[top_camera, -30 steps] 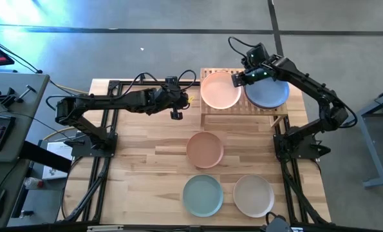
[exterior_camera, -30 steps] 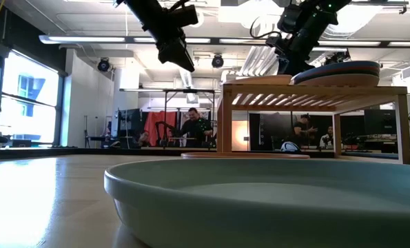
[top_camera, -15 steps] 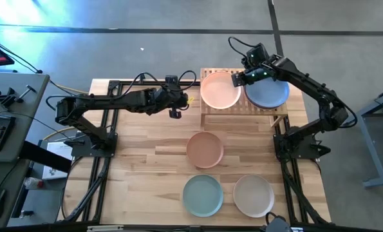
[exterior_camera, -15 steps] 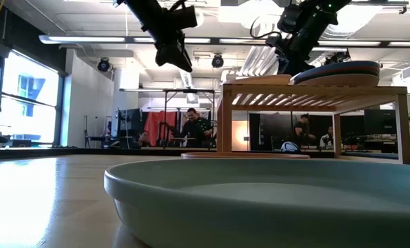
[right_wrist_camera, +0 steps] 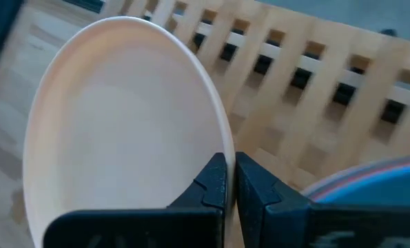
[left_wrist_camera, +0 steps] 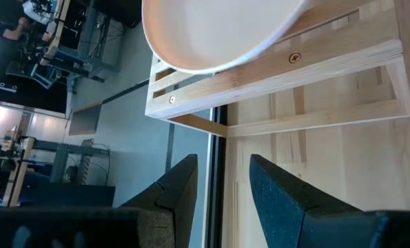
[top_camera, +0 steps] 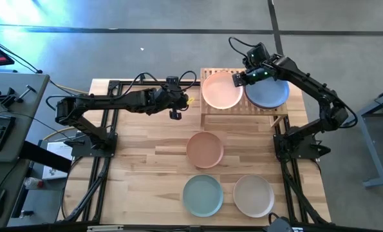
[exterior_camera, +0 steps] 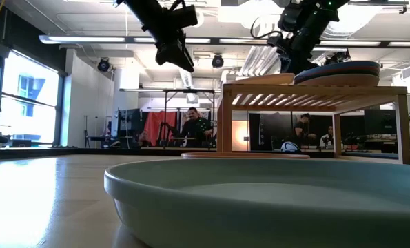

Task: Place and stack plates onto a shelf
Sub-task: Put the light orange plate on the shelf

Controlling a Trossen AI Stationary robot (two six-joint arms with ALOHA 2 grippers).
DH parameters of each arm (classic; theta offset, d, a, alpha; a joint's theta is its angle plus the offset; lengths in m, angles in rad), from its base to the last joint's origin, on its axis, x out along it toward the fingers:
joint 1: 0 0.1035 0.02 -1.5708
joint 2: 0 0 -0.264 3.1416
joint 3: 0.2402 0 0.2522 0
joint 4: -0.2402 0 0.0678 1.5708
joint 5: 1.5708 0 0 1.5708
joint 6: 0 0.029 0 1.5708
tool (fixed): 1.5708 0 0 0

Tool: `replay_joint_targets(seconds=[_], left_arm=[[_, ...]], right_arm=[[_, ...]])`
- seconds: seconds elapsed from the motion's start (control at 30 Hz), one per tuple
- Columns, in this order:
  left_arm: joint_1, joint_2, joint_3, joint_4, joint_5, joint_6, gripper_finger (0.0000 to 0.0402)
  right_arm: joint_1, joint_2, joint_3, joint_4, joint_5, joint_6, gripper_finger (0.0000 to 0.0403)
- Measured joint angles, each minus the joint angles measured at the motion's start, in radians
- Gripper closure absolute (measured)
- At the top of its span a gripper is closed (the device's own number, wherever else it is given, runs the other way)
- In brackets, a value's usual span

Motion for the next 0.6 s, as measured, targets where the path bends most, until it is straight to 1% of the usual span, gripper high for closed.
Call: replay_joint_targets(seconds=[0.2,0.33,0.6], left_arm=[[0.000,0.000,0.000,0.000,0.000,0.000,0.0280],[0.000,0.000,0.000,0.000,0.000,0.000,0.0280],[0.000,0.000,0.000,0.000,0.000,0.000,0.0280]], right_arm=[[0.000,0.000,0.038,-0.020,0.019,-0.026,0.0402],[0.000,0.000,0.039,-0.029,0.063,-0.027,0.0402],[0.000,0.027,0.039,-0.023,0.071,-0.027,0.0402]])
